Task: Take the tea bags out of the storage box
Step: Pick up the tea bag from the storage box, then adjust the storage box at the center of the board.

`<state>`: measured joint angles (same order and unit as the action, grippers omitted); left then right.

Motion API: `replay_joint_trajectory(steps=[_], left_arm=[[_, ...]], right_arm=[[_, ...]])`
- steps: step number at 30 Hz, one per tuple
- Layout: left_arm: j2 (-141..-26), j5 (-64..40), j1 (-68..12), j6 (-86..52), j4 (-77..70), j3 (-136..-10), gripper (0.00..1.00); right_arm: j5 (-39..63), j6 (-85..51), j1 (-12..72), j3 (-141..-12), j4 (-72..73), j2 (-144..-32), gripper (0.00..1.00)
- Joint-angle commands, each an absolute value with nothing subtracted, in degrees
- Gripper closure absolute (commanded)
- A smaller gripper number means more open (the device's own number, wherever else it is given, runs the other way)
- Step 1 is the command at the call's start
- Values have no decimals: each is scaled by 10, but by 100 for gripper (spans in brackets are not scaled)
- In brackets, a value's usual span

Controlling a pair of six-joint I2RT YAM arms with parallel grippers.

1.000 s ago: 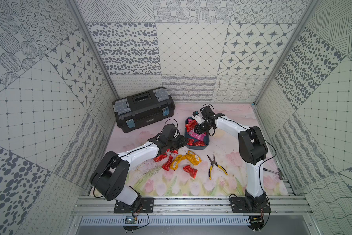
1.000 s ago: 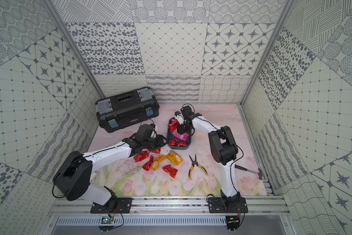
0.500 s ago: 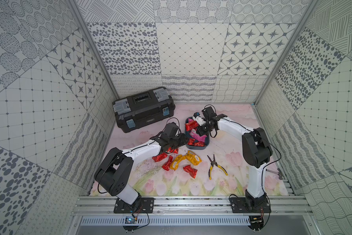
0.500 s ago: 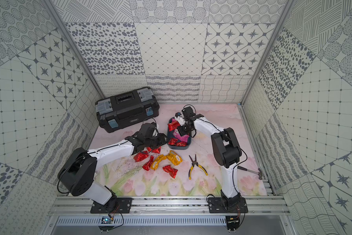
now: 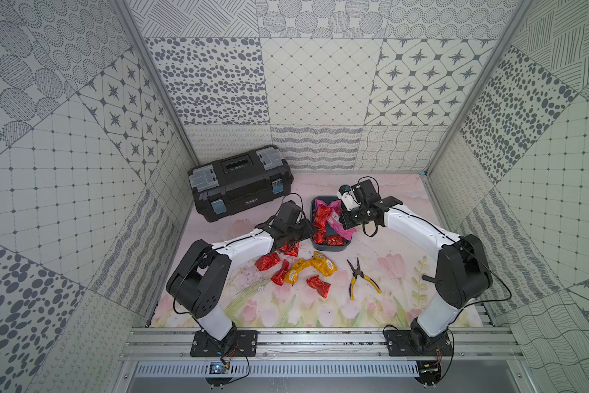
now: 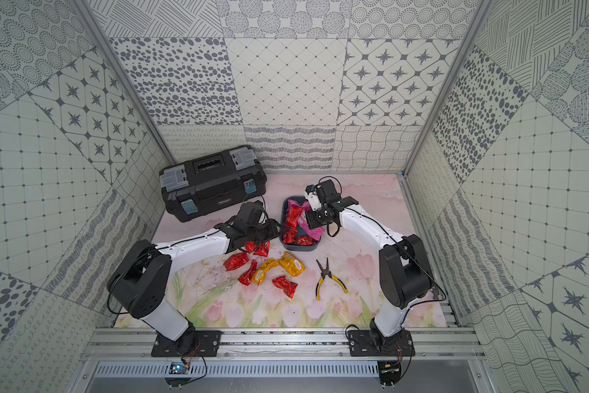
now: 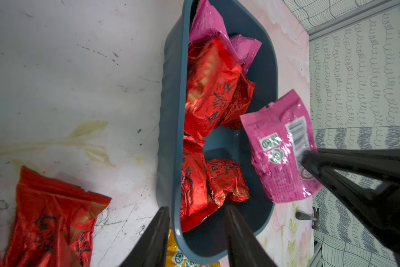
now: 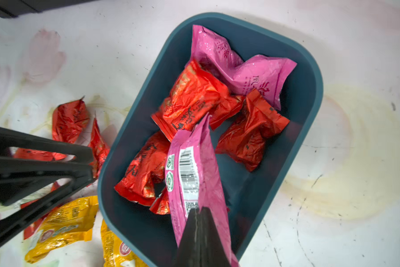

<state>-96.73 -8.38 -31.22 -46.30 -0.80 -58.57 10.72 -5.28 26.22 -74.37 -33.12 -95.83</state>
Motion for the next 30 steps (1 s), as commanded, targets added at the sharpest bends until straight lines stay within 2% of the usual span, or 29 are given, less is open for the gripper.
replay_joint_trajectory(steps=[1, 10, 14, 20, 25, 30], left_arm=[[-991, -82, -309, -441, -7, -604, 61], [-1030, -117, -322, -457, -32, -621, 68], [-1040, -128, -333, -467, -50, -625, 68], [-1027, -135, -340, -488, -87, -604, 61], [-932, -42, -336, -490, -64, -549, 51], [-796, 72, -312, -528, -12, -470, 49]], right_arm=[[130, -99, 262, -723, -280, -913, 100], [143, -153, 261, -659, -249, -826, 100], [147, -169, 262, -640, -249, -800, 100], [167, -224, 262, -617, -232, -783, 100], [197, -302, 281, -591, -172, -785, 100], [168, -382, 358, -592, -112, -812, 100]])
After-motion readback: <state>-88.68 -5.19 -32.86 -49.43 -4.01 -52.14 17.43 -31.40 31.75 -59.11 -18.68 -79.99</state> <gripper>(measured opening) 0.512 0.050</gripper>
